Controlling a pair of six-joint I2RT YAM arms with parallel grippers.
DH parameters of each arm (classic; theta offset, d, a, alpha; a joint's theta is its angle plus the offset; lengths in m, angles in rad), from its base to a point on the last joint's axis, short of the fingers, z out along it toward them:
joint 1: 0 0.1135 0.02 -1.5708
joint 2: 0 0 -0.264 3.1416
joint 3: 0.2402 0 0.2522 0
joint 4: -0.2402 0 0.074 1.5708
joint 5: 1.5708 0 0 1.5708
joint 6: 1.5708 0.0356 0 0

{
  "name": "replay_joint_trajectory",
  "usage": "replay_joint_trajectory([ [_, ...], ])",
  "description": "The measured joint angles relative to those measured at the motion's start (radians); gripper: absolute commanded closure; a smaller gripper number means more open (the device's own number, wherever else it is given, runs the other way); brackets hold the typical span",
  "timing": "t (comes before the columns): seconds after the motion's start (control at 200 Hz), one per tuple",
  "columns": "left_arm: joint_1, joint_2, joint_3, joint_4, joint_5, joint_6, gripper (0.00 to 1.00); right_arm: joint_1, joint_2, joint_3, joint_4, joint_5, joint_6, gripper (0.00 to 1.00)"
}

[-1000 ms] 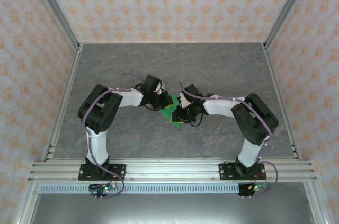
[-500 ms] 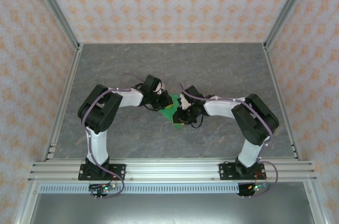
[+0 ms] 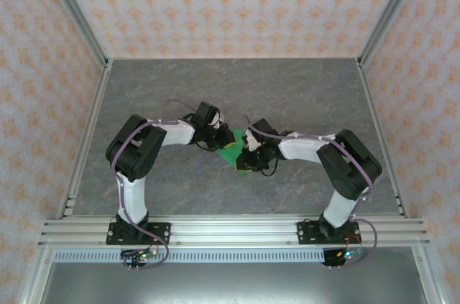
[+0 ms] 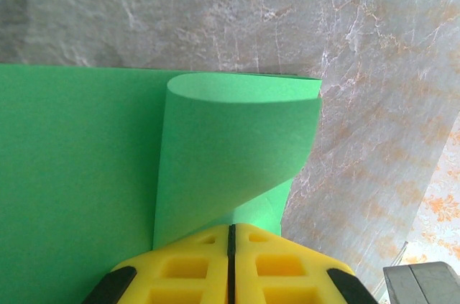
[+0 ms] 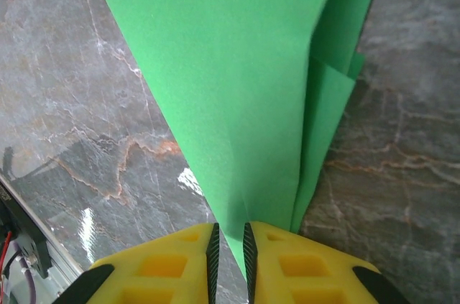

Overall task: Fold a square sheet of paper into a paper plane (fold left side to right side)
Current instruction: Fourth fold the wing at the center of the table.

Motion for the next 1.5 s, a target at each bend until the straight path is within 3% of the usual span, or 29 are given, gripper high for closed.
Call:
replay_joint_trajectory([
  [0.676, 0.000, 0.000, 0.000, 0.000, 0.000, 0.000, 0.92, 0.021, -0.163, 0.024, -0.213, 0.053, -0.010, 0.79],
  [1.141, 0.000, 0.000, 0.000, 0.000, 0.001, 0.000, 0.92, -0.007, 0.003, 0.036, 0.031, -0.004, 0.134, 0.91],
  [1.501, 0.000, 0.000, 0.000, 0.000, 0.003, 0.000, 0.92, -0.032, 0.016, -0.043, 0.140, -0.038, 0.165, 1.00],
])
